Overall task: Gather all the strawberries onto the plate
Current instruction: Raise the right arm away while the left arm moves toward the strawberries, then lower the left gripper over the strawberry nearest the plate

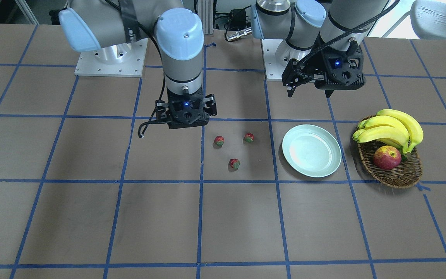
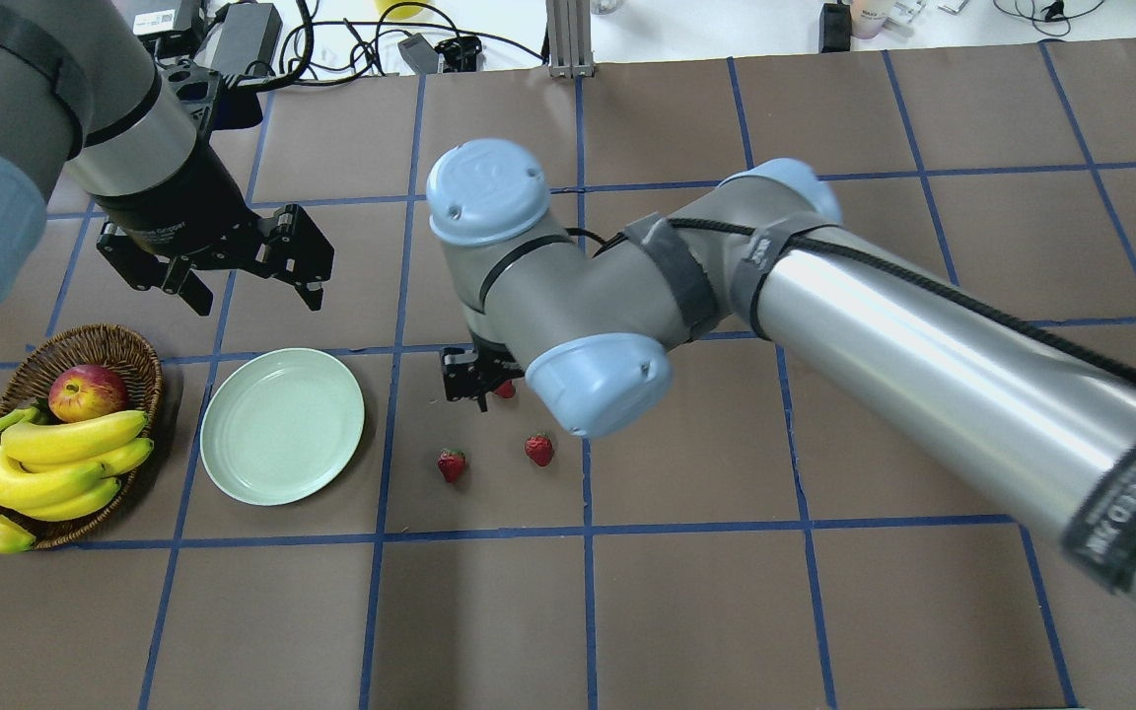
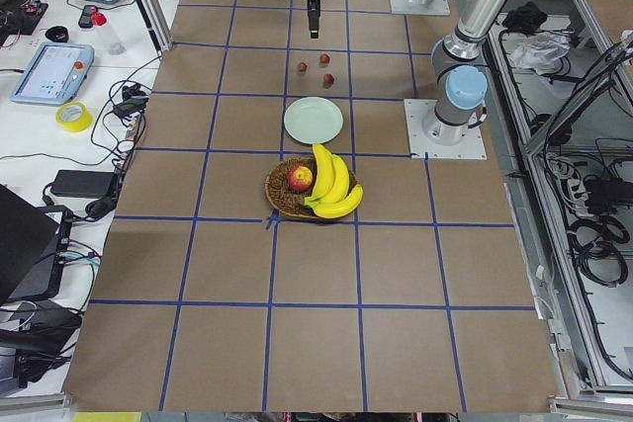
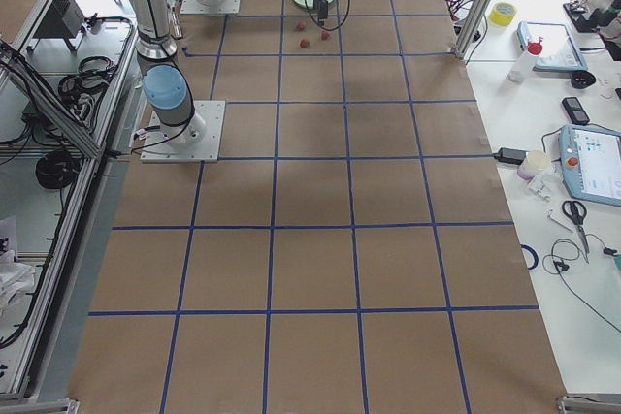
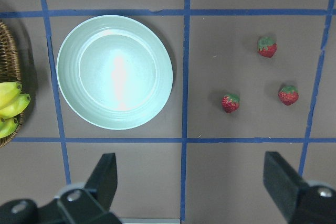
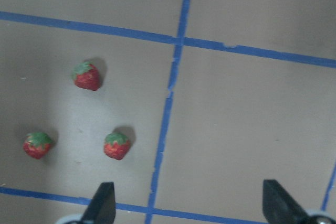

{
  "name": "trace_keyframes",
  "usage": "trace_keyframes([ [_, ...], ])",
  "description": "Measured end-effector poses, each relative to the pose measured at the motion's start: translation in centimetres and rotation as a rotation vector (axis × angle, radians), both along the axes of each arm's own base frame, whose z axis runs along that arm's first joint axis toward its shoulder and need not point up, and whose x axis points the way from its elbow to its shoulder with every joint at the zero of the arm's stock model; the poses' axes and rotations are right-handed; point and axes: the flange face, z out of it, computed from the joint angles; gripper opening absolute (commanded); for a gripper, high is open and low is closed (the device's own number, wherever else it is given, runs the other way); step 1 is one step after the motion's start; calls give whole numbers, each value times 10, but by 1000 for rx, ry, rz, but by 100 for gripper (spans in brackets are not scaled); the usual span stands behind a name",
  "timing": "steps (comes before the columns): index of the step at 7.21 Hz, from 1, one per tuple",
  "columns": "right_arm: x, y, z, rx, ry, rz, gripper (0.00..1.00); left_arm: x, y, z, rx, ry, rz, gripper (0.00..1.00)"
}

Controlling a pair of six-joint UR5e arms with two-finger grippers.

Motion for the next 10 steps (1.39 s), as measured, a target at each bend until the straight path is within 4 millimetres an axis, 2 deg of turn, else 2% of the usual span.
trace_keyframes([
  [2,-66,-17,36,-30,15,-58,100,1,-3,0,-10,4,1,100],
  [3,-87,-23,53,-49,24,-77,100,3,-5,-1,-16,7,7,100],
  [5,-101,-31,106,-92,21,-91,100,3,-10,-7,-12,18,29,100],
  [6,-103,-28,126,-95,21,-83,100,1,-13,-11,-4,31,67,100],
  [8,-106,-14,139,-85,20,-62,100,-9,-12,-29,22,41,89,100],
  [10,-108,-2,147,-94,22,-60,100,-39,0,-64,14,37,42,100],
])
